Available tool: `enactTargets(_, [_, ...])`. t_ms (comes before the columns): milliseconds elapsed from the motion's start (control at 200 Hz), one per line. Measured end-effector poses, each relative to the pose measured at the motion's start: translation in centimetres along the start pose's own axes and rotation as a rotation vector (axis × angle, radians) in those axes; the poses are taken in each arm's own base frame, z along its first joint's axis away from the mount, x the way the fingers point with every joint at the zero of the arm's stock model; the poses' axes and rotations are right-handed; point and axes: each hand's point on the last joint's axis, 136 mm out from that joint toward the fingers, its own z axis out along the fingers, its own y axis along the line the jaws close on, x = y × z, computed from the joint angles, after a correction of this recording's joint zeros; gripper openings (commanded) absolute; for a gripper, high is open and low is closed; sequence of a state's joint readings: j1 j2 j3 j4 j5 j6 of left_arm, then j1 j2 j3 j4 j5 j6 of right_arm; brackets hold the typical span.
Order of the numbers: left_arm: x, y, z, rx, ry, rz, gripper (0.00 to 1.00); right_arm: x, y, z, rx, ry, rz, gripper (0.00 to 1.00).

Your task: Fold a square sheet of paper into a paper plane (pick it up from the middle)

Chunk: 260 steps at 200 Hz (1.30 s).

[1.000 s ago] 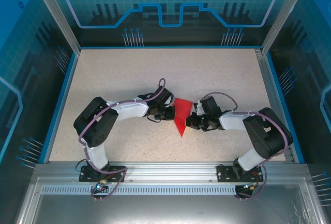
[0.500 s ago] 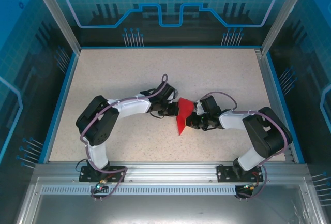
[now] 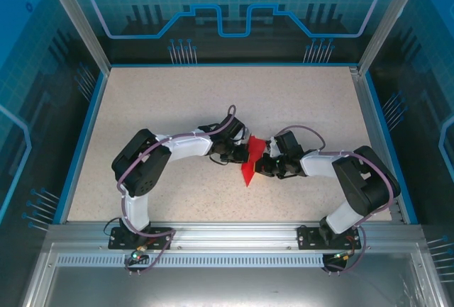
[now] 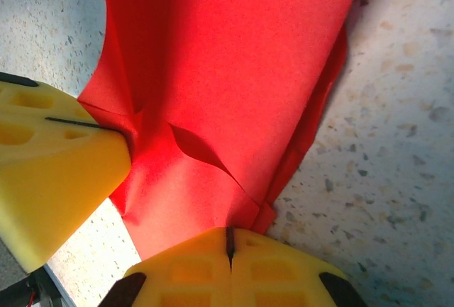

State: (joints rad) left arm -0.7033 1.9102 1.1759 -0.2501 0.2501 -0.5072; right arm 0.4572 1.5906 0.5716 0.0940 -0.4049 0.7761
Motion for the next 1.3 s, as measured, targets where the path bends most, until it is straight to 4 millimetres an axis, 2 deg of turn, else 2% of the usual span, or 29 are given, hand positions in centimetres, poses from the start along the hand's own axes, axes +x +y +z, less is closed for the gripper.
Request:
enactTargets(480, [-0.8,-1.3,0.0,0.060,-0.026,-0.058,0.05,-0.1,0.0,0.1,-0.012,0.004,0.001,0.00])
enactTargets(745, [-0.9,-1.3,0.0,0.064,-0.031,-0.078,0.24,-0.1,0.0,0.0,-0.016,0.006,-0.003,0.00])
enactTargets(930, [0.1,-0.4,0.4,0.056,-0.019,-0.103,0.41,-0.1,-0.1,0.0,-0.017,0.005,-0.003,0.00])
enactTargets(1301, [1.8,0.4,-0.4,0.068,-0.032,-0.126,0.49,-0.1,-0.1,0.0,-0.032,0.002,-0.010,0.00])
